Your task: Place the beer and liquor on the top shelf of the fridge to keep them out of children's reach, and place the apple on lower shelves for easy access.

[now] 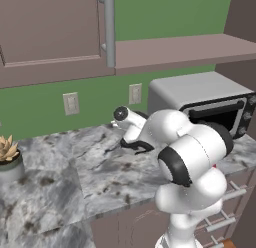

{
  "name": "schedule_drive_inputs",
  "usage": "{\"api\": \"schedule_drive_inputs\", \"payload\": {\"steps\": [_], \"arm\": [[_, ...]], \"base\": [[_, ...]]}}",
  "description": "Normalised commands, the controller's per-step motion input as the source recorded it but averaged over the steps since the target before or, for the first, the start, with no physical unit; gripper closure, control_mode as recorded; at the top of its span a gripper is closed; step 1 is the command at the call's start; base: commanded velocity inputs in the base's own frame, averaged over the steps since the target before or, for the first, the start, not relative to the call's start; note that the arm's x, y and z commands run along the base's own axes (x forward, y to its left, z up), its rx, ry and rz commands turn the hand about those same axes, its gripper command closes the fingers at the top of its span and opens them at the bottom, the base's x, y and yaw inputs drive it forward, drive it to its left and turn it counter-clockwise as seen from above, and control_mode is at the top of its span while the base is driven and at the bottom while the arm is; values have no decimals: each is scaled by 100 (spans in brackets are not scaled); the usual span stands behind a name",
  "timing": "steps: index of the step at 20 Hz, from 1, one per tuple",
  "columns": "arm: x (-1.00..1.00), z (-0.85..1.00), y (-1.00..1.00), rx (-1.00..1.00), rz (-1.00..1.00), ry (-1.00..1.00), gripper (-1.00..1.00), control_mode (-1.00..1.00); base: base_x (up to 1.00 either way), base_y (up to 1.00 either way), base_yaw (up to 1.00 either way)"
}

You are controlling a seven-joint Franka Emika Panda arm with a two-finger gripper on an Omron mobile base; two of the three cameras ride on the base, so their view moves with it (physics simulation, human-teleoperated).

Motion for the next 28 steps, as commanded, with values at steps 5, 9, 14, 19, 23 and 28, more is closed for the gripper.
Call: {"api": "schedule_drive_inputs", "payload": {"steps": [5, 9, 14, 19, 23, 28], "arm": [[22, -17, 0, 0, -6, 0, -100, -100], [25, -15, 0, 0, -6, 0, -100, -100], [22, -13, -4, 0, -4, 0, 100, -100], [5, -14, -18, 0, -1, 0, 100, -100], [-2, -2, -31, 1, 4, 0, 100, -100], [-46, 20, -25, 1, 19, 0, 100, -100]], "base": [[0, 0, 0], [0, 0, 0], [0, 0, 0], [0, 0, 0], [0, 0, 0], [0, 0, 0]]}}
